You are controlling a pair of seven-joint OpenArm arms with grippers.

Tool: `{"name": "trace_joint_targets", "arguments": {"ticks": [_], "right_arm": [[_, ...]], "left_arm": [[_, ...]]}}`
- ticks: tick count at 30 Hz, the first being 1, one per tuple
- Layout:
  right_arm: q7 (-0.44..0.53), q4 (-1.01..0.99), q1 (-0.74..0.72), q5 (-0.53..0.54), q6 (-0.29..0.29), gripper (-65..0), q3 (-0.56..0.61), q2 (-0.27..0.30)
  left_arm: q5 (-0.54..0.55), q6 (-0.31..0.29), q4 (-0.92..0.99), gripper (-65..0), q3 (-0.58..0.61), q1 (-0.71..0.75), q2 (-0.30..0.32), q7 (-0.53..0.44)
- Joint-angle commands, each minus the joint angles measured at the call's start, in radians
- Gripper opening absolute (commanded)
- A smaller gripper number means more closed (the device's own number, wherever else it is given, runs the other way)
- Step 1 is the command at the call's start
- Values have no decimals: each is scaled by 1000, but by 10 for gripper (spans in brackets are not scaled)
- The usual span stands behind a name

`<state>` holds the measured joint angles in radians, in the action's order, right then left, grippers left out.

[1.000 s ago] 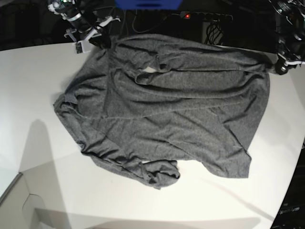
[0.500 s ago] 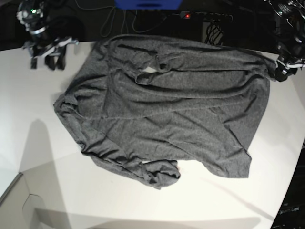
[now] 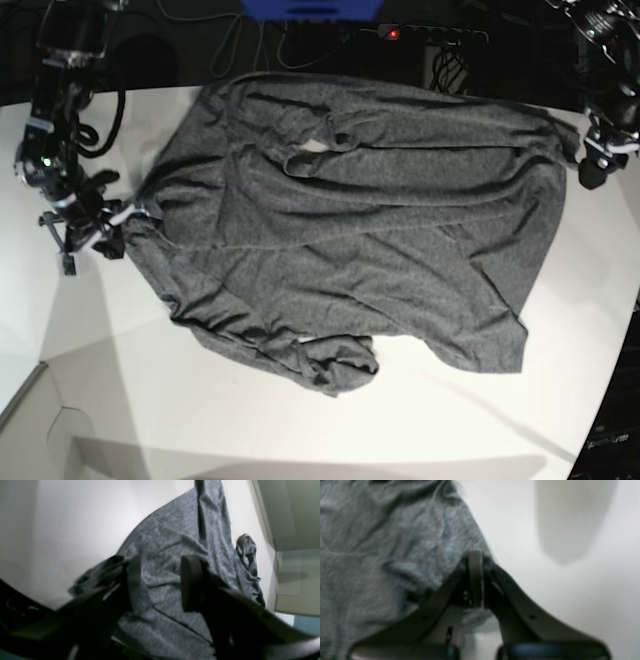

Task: Layout the t-shirt on the table in an organized manner, then fold the t-shirt properly
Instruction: 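Move both grippers down to the shirt's side edges and grasp them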

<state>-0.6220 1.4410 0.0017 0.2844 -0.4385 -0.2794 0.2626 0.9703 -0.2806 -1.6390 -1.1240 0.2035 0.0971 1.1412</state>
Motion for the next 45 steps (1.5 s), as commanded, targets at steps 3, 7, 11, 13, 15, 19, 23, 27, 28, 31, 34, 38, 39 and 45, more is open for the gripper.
{"name": "trace_joint_targets", "arguments": {"ticks": [3,7,11,13,15,19,23,27,28,31,34,38,39,45], "right_arm": [[20,-115,-68,6,-1,-650,39,36],[38,-225,-110,6,-1,-650,70,39],[126,-357,-165,5,-1,-650,108,54],[170,-452,-216,5,-1,-650,134,68],[227,-569,-292,5,2,-650,167,76],[334,-787,-444,5,2,-650,216,105],[471,-972,-595,5,4,-650,311,119],[587,-1054,-702,5,7,-650,400,119],[601,-1058,-717,5,8,-650,406,119],[635,-1054,-751,5,65,-650,406,119],[635,-1052,-780,8,116,-650,406,125],[609,-1052,-779,8,114,-650,406,125],[589,-1052,-776,8,114,-650,406,125],[538,-1012,-719,8,112,-650,411,102]], "left_arm": [[19,1,-20,-395,-5,-5,14,-13],[19,1,-20,-395,-5,-5,14,-17],[17,1,-20,-395,-5,-6,14,-20],[19,1,-20,-395,-5,-8,14,-20],[20,1,-20,-395,-5,-9,14,-20],[16,1,-20,-394,-5,-28,14,-20],[23,1,-20,-394,-5,-29,22,-20],[23,1,-20,-394,-5,-66,28,-11],[23,1,-23,-394,-5,-71,29,-11],[23,-3,-74,-392,-5,-85,29,-11],[23,-4,-137,-390,-1,-103,29,-11],[23,-6,-172,-389,-1,-135,43,-11],[23,-6,-171,-389,0,-149,59,-11],[12,1,-108,-389,14,-255,105,-11]]}}
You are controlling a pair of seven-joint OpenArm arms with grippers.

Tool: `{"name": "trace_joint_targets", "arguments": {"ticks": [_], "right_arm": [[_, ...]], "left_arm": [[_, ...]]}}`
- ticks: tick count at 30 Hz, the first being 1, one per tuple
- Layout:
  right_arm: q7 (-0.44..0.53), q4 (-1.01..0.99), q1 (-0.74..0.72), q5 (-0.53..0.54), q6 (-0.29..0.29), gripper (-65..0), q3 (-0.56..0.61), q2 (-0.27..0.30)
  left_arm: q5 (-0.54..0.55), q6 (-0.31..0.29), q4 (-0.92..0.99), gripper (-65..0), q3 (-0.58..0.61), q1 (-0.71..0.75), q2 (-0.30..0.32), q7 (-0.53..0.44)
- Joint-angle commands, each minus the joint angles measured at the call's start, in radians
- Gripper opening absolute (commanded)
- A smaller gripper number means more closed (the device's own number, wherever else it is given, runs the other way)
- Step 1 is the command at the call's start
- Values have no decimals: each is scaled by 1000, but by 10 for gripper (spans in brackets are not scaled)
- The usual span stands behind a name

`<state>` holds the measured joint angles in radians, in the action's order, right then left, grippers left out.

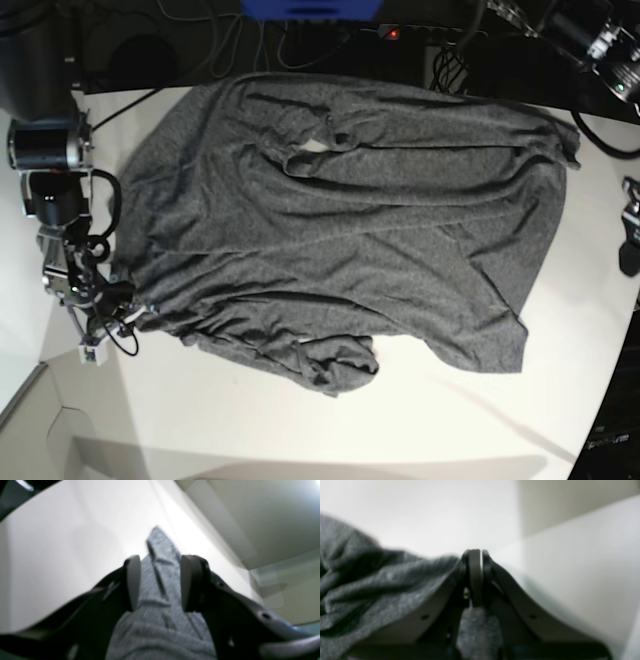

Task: Layout the t-shirt on the table in an organized manner, then fold the t-shirt properly
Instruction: 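Move both grippers down to the shirt's side edges and grasp them, then pull the held side edges apart with both grippers to smooth the shirt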

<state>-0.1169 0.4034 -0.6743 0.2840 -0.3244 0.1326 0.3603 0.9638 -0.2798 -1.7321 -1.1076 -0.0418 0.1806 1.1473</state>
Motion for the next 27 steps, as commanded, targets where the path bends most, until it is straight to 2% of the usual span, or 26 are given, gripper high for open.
{"name": "trace_joint_targets", "arguments": {"ticks": [1,6,10,16,21,27], "right_arm": [[33,41,-23,8,-2,-650,0,-7],[26,144,32,7,-2,-650,3,-63],[-23,156,37,7,-2,-650,2,-83],[-25,154,40,7,-2,-650,3,-86],[-25,153,41,7,-2,-650,2,-65],[-27,153,43,7,-2,-650,0,-54]], "left_arm": [[16,0,11,-391,19,-30,30,-20],[-147,0,162,-392,156,-169,35,-28],[-279,0,314,-393,277,-263,18,-48],[-483,0,518,-393,381,-301,26,-235],[-513,-6,602,-393,384,-269,63,-277],[-515,-8,754,-393,392,-228,83,-393]]}}
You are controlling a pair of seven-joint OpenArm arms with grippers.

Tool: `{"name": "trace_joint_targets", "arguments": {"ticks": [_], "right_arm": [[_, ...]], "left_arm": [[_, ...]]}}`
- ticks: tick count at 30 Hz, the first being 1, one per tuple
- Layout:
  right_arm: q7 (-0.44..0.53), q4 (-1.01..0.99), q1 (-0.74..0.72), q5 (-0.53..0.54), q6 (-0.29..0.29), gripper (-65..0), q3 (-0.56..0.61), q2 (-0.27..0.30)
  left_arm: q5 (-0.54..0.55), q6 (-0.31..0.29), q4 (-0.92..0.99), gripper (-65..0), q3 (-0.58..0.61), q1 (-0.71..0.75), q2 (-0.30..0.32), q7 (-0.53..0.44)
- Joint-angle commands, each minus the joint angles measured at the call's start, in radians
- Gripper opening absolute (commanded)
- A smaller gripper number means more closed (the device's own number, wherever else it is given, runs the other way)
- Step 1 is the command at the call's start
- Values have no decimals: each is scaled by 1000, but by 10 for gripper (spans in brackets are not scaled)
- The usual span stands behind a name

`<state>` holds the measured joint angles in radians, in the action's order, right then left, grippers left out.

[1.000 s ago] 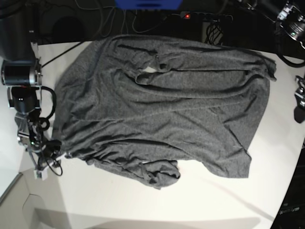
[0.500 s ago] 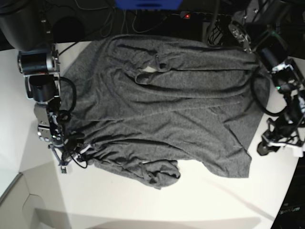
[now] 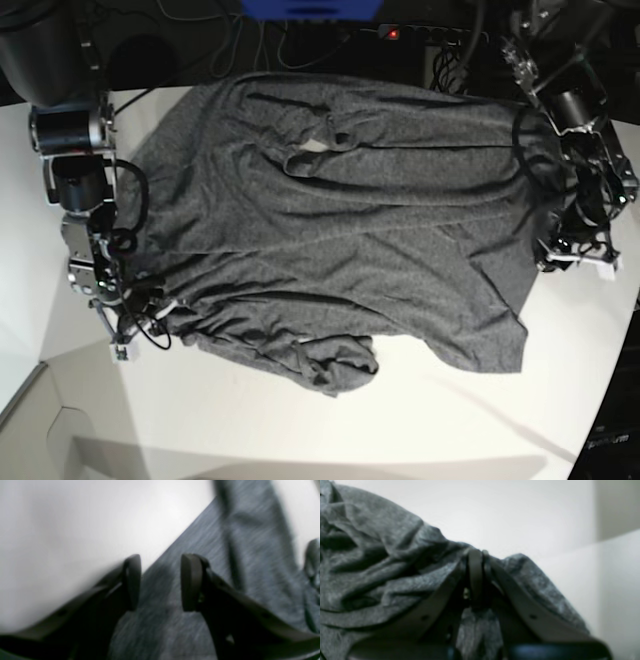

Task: Layout the t-shirt on the table in an organized manner, then fold the t-shirt properly
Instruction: 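Pull the held side edges apart with both grippers to smooth the shirt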

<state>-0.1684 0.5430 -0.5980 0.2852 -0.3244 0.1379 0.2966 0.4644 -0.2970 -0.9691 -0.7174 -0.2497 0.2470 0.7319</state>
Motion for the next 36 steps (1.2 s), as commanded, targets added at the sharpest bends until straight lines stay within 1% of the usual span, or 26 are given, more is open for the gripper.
{"name": "trace_joint_targets", "arguments": {"ticks": [1,5,10,12,16,17,18,21,22,25,27,31,33,36], "right_arm": [[25,13,-33,6,-2,-650,-5,10],[25,15,-17,6,-2,-650,-5,11],[25,15,-15,6,-2,-650,-4,11],[25,15,-15,6,-2,-650,-4,11],[20,13,-13,6,-2,-650,-4,11],[20,13,-13,6,-2,-650,-5,11],[20,13,-13,6,-2,-650,-5,11],[19,13,-13,6,-2,-650,-5,11],[19,13,-13,6,-2,-650,-5,11],[20,16,3,6,-2,-650,-8,13],[20,16,6,6,-2,-650,-8,13],[23,15,13,6,-2,-650,-10,26],[23,15,13,6,-2,-650,-11,28],[25,15,13,6,-2,-650,-11,29]], "left_arm": [[-16,9,0,-393,2,-10,16,10],[-16,9,0,-393,2,11,19,-2],[-10,8,-15,-393,22,26,93,5],[-8,8,-83,-394,23,28,107,16],[-8,8,-287,-403,29,42,101,73],[-8,8,-342,-427,29,37,85,91],[-10,8,-390,-465,29,34,58,107],[-16,15,-454,-605,32,33,5,124],[-16,17,-452,-650,46,31,-5,124],[-17,17,-397,-637,135,31,-10,116],[-17,17,-342,-650,173,31,-10,114],[-17,17,-235,-650,186,31,-8,108],[-39,18,-179,-650,189,23,2,54],[-128,18,-89,-650,189,17,7,-31]]}}
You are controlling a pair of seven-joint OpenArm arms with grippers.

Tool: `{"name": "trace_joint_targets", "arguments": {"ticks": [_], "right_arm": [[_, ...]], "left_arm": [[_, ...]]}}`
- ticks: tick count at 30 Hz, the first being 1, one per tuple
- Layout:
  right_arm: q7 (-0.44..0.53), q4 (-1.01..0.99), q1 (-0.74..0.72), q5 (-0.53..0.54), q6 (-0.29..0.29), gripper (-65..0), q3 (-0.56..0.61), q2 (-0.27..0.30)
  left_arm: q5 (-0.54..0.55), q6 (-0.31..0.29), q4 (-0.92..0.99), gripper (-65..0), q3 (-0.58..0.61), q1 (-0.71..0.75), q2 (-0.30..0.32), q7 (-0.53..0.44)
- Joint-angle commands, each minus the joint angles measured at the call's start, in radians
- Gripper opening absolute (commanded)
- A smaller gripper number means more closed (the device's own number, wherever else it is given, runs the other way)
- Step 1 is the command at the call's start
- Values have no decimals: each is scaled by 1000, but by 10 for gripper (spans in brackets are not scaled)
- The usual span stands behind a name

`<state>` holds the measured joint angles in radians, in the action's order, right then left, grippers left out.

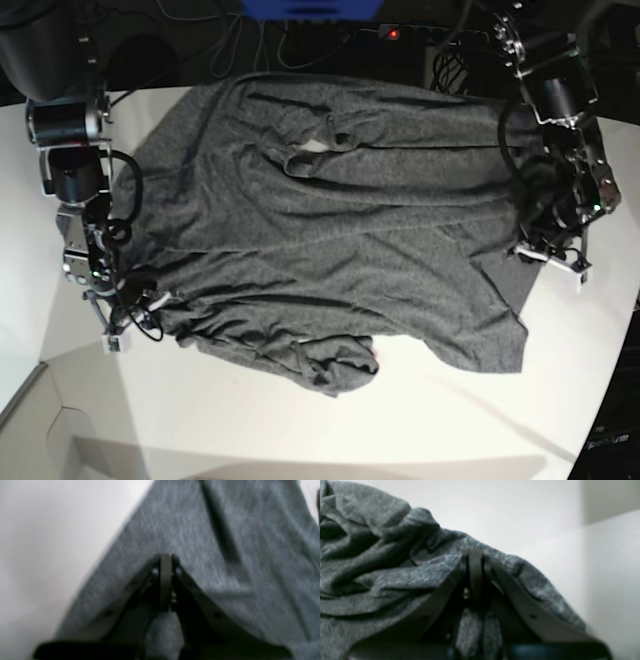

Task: Layout the t-shirt on the table in an organized manner, then fold the t-shirt properly
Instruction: 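Pull the held side edges apart with both grippers to smooth the shirt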

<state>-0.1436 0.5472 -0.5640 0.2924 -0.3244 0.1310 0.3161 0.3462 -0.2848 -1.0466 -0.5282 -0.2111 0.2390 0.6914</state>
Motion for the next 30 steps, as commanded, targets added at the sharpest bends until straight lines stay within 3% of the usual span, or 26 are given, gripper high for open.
{"name": "trace_joint_targets", "arguments": {"ticks": [1,6,15,22,30], "right_arm": [[0,11,-23,-2,-2,-650,-4,13],[0,11,-23,-2,-2,-650,-4,30],[-8,11,-15,-2,-2,-650,-6,56],[-8,17,12,-2,-2,-650,-6,64],[-8,205,34,1,-2,-650,-6,64]], "left_arm": [[-32,6,9,-650,0,-21,16,-6],[-92,-3,50,-650,-10,-14,41,-46],[58,5,-1,-650,-10,77,113,-35],[95,5,-47,-650,-11,86,113,-35],[96,5,-321,-650,-11,83,84,-35]]}}
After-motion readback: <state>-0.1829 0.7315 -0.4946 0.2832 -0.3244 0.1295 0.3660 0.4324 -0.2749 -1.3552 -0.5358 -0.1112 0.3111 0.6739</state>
